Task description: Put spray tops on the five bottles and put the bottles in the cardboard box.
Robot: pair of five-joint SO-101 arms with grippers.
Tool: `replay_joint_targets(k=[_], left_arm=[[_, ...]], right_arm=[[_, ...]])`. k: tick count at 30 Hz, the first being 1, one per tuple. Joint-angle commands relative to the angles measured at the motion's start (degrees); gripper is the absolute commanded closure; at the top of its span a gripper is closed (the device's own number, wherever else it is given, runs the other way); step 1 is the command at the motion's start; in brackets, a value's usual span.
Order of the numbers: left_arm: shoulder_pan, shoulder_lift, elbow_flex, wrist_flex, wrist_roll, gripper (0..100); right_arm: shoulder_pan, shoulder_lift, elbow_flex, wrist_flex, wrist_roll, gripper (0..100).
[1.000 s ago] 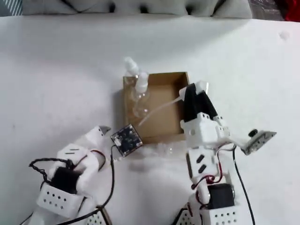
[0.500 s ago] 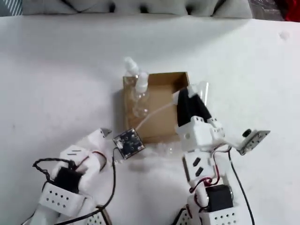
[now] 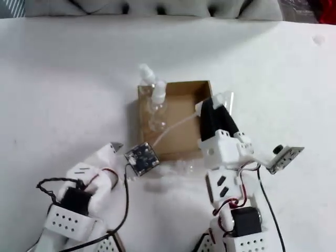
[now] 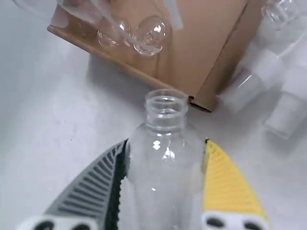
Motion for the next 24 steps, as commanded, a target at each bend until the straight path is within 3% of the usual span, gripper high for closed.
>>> replay_joint_targets(k=[1, 10, 24], left_arm=[[-0.4, -1.4, -0.7, -1.7, -0.4, 98], [-0.7, -1.4, -0.4, -1.6, -0.4, 98], [-0.5, -1.4, -0.4, -1.7, -0.5, 98]], right_arm=[[-2.1, 2.9, -2.3, -0.3, 0.9, 98.3], [-1.9, 19.7, -8.6, -2.6, 2.0, 98.2], [-1.9, 21.1, -9.0, -8.1, -3.3, 98.2]])
